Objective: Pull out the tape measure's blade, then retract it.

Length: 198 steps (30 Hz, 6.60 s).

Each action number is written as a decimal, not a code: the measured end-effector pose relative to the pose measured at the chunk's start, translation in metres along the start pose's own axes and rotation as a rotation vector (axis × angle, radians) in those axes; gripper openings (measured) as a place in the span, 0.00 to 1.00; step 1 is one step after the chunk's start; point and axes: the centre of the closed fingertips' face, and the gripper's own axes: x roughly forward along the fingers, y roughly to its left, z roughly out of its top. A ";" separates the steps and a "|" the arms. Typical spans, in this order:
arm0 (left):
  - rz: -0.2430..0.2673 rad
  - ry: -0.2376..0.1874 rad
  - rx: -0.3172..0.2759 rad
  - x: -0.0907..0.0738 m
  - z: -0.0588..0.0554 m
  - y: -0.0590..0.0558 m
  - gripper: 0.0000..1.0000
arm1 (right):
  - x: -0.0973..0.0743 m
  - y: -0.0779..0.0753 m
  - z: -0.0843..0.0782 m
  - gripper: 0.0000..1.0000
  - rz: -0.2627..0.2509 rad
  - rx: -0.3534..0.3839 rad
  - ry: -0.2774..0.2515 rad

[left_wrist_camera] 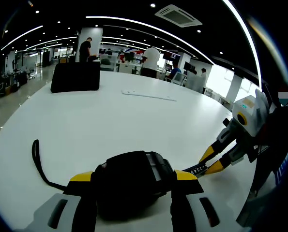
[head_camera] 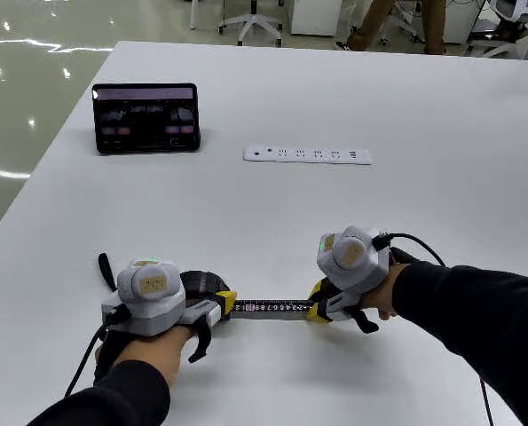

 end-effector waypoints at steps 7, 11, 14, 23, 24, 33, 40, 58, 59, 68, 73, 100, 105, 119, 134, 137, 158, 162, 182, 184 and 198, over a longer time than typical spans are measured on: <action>-0.001 -0.001 0.000 0.000 0.000 0.000 0.58 | 0.001 0.001 0.002 0.11 -0.001 0.002 -0.006; -0.001 -0.002 0.000 0.000 0.000 0.000 0.58 | 0.002 0.001 0.003 0.11 0.000 0.000 -0.008; -0.001 -0.001 0.000 0.000 0.000 0.000 0.58 | 0.003 0.002 0.005 0.11 0.001 0.005 -0.012; -0.002 0.000 -0.001 0.000 0.000 0.000 0.58 | 0.006 0.003 0.009 0.11 0.004 0.000 -0.018; -0.002 0.000 -0.002 0.000 0.000 0.000 0.58 | 0.007 0.003 0.009 0.11 0.004 -0.001 -0.019; -0.004 0.001 -0.004 0.000 0.000 0.000 0.58 | 0.007 0.005 0.012 0.11 0.015 -0.018 -0.025; -0.006 0.004 -0.007 0.000 -0.001 0.000 0.58 | 0.008 0.006 0.016 0.10 0.012 0.004 -0.040; -0.006 0.003 -0.011 0.000 0.000 -0.001 0.58 | 0.012 0.009 0.025 0.11 0.022 0.005 -0.063; -0.007 0.003 -0.012 0.000 0.000 0.000 0.58 | 0.012 0.009 0.025 0.11 0.022 0.005 -0.064; -0.007 0.003 -0.018 0.000 0.000 0.000 0.58 | 0.015 0.009 0.028 0.11 0.024 0.005 -0.073; -0.008 0.004 -0.026 0.000 0.000 0.000 0.58 | 0.017 0.009 0.030 0.11 0.026 0.007 -0.077; -0.016 0.005 -0.037 0.000 -0.001 0.000 0.58 | 0.022 0.012 0.041 0.11 0.025 -0.003 -0.104; -0.016 0.006 -0.038 0.000 -0.001 0.001 0.58 | 0.023 0.012 0.044 0.11 0.025 -0.003 -0.106; -0.022 0.009 -0.051 0.000 -0.001 0.001 0.58 | 0.024 0.013 0.046 0.11 0.032 0.009 -0.127; -0.024 0.009 -0.053 0.000 -0.001 0.001 0.58 | 0.025 0.011 0.048 0.11 0.018 0.020 -0.162; -0.027 0.010 -0.056 0.000 -0.001 0.002 0.58 | 0.026 0.011 0.048 0.11 0.016 0.018 -0.166; -0.018 0.017 0.001 0.002 -0.002 -0.001 0.56 | 0.027 0.014 0.050 0.11 0.012 -0.027 -0.129; -0.015 0.019 0.017 0.002 -0.002 -0.001 0.56 | 0.028 0.014 0.050 0.11 0.012 -0.022 -0.130; -0.051 0.019 -0.028 0.000 -0.001 0.001 0.56 | 0.034 0.013 0.063 0.10 0.036 0.015 -0.174; -0.060 0.018 -0.050 0.000 0.000 0.003 0.56 | 0.035 0.013 0.064 0.10 0.039 0.018 -0.180; -0.067 0.023 -0.044 0.000 -0.001 0.001 0.56 | 0.041 0.016 0.071 0.11 0.055 -0.004 -0.167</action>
